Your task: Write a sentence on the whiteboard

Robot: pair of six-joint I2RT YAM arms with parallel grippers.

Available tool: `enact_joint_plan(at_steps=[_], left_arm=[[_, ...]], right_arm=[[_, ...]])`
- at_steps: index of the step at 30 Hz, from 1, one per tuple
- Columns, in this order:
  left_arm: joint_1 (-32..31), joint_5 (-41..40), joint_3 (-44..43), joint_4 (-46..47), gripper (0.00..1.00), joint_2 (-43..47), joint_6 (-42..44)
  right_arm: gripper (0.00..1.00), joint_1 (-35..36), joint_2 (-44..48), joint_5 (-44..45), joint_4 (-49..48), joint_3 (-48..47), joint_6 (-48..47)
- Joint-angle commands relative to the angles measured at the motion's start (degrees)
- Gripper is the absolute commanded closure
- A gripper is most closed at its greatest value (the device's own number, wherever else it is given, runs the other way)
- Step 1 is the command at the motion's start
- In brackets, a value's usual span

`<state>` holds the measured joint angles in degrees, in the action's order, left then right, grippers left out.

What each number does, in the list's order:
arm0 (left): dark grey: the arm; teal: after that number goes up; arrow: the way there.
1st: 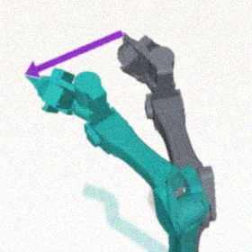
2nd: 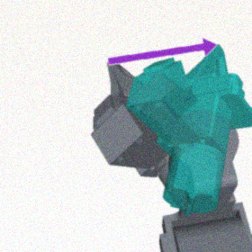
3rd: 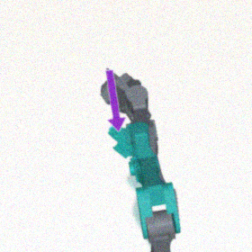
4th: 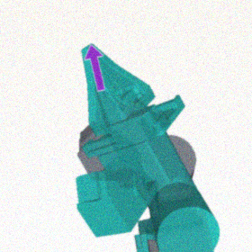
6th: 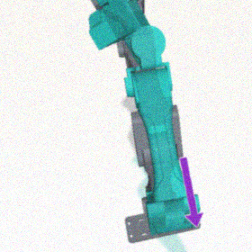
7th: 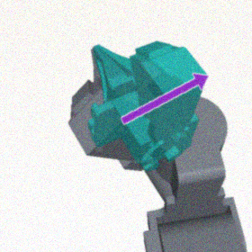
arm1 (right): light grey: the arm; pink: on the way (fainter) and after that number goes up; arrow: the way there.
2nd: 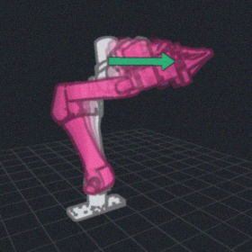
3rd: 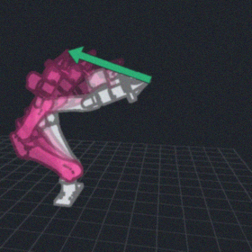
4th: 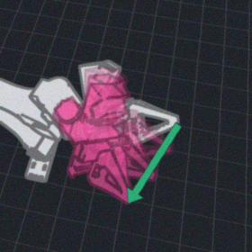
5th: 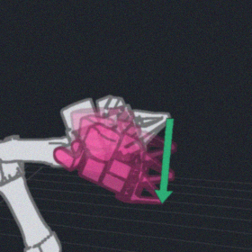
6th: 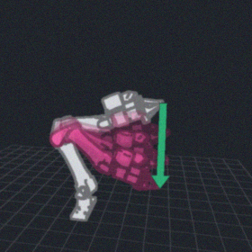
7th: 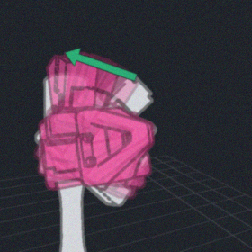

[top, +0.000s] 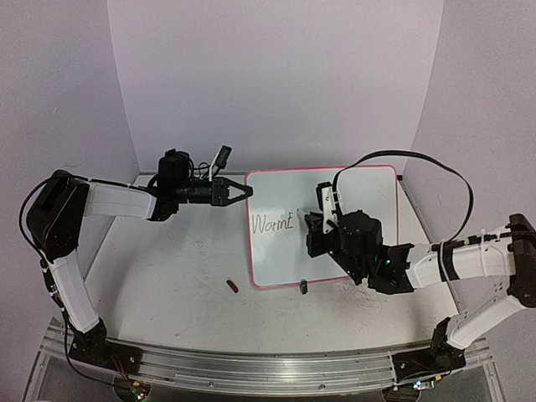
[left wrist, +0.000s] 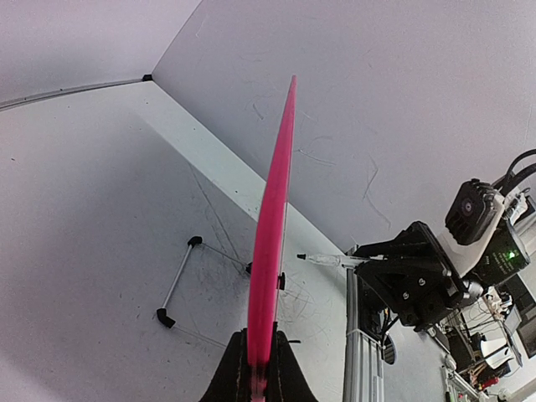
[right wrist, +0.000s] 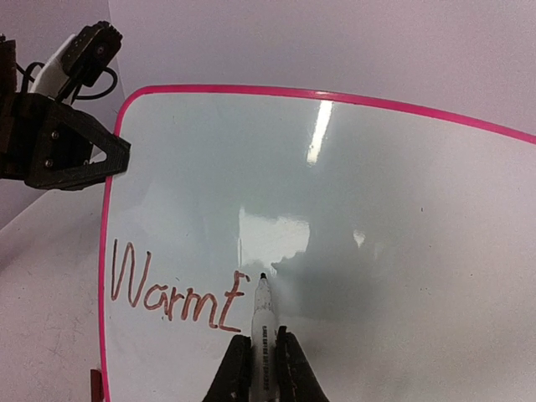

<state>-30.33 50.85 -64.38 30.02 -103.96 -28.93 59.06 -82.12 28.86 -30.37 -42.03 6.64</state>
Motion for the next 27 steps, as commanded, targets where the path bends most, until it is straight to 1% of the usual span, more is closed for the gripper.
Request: enact_joint_plan(at_steps=[1,15,27], left_arm=[[-1.9,0.1,-0.4,-1.9,1.00,0.4,-0.6],[-1.9,0.2,-0.4,-1.9,1.00,0.6,-0.6],[-1.9,0.1,-0.3,-1.9,1.00,0.9,-0.5]], right_arm=[[1.00,-1.0,-1.8,-0.2,-1.7,-2.9,-0.9],[1.00,-1.2,-3.5,-0.2,-1.4,-3.5,-1.0],[1.00,-1.2,-3.2,0.5,3.7,-3.1,1.0]])
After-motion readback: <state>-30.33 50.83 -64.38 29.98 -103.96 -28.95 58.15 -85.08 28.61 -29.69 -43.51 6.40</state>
